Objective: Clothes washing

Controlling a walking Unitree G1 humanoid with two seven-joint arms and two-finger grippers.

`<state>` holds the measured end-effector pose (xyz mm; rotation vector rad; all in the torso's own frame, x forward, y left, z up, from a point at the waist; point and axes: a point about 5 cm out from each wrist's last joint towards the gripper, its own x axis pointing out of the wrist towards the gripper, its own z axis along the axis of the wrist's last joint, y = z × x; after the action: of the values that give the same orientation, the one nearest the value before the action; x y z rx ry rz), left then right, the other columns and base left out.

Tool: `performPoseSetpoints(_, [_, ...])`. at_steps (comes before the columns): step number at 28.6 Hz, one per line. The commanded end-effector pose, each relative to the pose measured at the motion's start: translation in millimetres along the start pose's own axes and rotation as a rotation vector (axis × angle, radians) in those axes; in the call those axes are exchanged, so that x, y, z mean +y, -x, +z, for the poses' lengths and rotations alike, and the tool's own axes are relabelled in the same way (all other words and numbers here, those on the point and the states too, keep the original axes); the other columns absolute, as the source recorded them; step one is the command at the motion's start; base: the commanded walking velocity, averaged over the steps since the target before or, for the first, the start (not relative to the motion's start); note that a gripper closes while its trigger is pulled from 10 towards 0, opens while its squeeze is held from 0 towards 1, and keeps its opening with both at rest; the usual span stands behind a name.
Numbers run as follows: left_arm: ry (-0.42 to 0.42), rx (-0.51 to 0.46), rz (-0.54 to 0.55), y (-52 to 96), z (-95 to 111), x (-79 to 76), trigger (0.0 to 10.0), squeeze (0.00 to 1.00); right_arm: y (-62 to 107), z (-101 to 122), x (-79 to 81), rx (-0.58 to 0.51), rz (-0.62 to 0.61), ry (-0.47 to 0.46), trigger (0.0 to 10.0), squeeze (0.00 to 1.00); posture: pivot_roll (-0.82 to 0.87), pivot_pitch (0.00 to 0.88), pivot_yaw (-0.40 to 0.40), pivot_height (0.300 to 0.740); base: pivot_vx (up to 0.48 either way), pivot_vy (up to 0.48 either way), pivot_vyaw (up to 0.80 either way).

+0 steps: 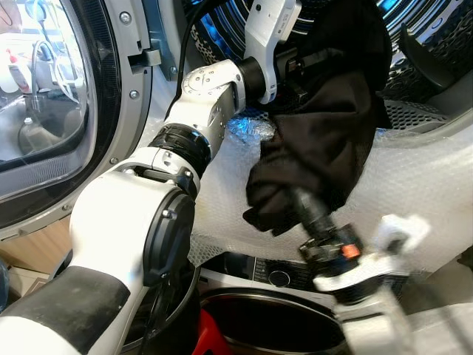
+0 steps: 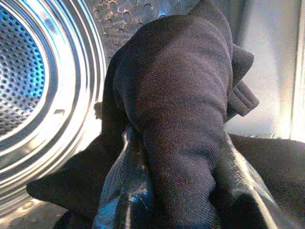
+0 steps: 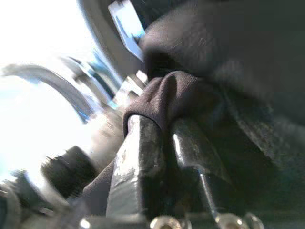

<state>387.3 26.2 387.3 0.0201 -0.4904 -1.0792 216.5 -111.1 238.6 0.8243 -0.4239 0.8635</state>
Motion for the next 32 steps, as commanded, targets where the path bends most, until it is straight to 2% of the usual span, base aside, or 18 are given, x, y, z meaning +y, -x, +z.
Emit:
performPoseSetpoints(1, [0.059,-0.067,-0.024,0.8,16,4.2,10.0,0.0,-4.0,12,14.4,-0.031,0.112,-0.041,0.0,0.0,-0.03,0.059,0.046,0.74,0.0,0.0,0.0])
performPoseSetpoints(4, [0.14,-0.129,-0.095,-0.7,28,2.7,10.0,0.0,-7.1,24,15.7,-0.084,0.148,-0.08,0.0,0.0,-0.03,0.058,0.045,0.74,0.0,0.0,0.0])
performPoseSetpoints(6, [0.197,-0.182,-0.167,-1.5,38,0.7,10.0,0.0,-16.1,39,14.3,-0.165,0.169,-0.123,0.0,0.0,-0.03,0.055,0.046,0.74,0.0,0.0,0.0])
performPoseSetpoints(9, [0.265,-0.233,-0.229,-0.9,47,-0.3,10.0,0.0,-27.0,44,11.6,-0.205,0.185,-0.143,0.0,0.0,-0.03,0.053,0.048,0.74,0.0,0.0,0.0])
performPoseSetpoints(10, [0.265,-0.233,-0.229,-0.9,47,-0.3,10.0,0.0,-27.0,44,11.6,-0.205,0.185,-0.143,0.0,0.0,-0.03,0.053,0.048,0.74,0.0,0.0,0.0])
performPoseSetpoints(13, [0.234,-0.2,-0.289,0.4,47,-2.7,10.0,0.0,-41.3,41,6.1,-0.219,0.169,-0.153,0.0,0.0,-0.03,0.053,0.051,0.74,0.0,0.0,0.0])
performPoseSetpoints(18, [0.204,-0.139,-0.36,3.0,41,-5.9,10.0,0.0,-59.3,33,6.9,-0.201,0.19,-0.167,0.0,0.0,-0.02,0.05,0.056,0.74,0.0,0.0,0.0])
performPoseSetpoints(22, [0.2,-0.122,-0.4,4.1,41,-7.4,10.0,0.0,-76.4,18,3.1,-0.181,0.172,-0.185,0.0,0.0,0.0,0.048,0.058,0.74,0.0,0.0,0.0])
performPoseSetpoints(24, [0.146,-0.083,-0.412,5.1,41,-7.4,10.0,0.0,-90.0,4,-2.8,-0.16,0.126,-0.165,0.0,0.0,0.0,0.048,0.062,0.74,0.0,0.0,0.0])
performPoseSetpoints(28, [0.115,-0.061,-0.413,6.2,42,-6.4,10.0,0.0,-96.6,-3,-11.8,-0.167,0.06,-0.171,0.0,0.0,0.02,0.045,0.065,0.74,0.0,0.0,0.0])
performPoseSetpoints(31, [0.037,-0.026,-0.391,7.2,45,-3.7,10.0,0.0,-96.7,-7,-18.2,-0.159,0.018,-0.152,0.0,0.0,0.03,0.046,0.065,0.74,0.0,0.0,0.0])
performPoseSetpoints(32, [0.034,-0.024,-0.394,7.4,46,-3.6,10.0,0.0,-96.2,-7,-18.2,-0.157,0.017,-0.154,0.0,0.0,0.04,0.046,0.064,0.74,0.0,0.0,0.0])
